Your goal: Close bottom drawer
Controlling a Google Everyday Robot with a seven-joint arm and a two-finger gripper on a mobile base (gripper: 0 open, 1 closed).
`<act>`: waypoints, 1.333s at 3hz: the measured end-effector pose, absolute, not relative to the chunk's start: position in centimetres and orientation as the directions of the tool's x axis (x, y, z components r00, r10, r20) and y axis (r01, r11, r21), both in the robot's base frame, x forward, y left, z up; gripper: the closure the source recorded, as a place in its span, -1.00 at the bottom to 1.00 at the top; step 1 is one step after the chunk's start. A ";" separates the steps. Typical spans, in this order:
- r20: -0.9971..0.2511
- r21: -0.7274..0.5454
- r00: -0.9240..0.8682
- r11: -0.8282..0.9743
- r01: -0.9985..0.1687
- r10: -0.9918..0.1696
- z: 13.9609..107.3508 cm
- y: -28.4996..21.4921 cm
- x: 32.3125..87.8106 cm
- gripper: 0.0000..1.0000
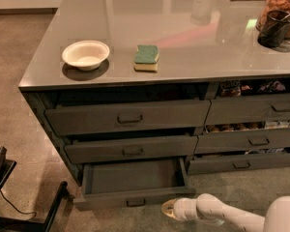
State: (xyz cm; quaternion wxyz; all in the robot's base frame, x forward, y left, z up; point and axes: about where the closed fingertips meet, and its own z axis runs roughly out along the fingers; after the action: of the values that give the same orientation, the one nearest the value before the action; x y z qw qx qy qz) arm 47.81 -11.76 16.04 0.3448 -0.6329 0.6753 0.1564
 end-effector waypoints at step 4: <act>-0.617 -0.523 0.215 0.191 -0.831 -0.757 16.1 -10.3 53.7 1.00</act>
Offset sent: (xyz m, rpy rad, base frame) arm 0.0475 0.0036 0.0103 -0.0207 -0.3627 -0.0586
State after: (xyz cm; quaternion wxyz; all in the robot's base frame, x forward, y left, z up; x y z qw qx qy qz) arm 53.72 -10.33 16.07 0.4519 -0.6349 0.6254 0.0409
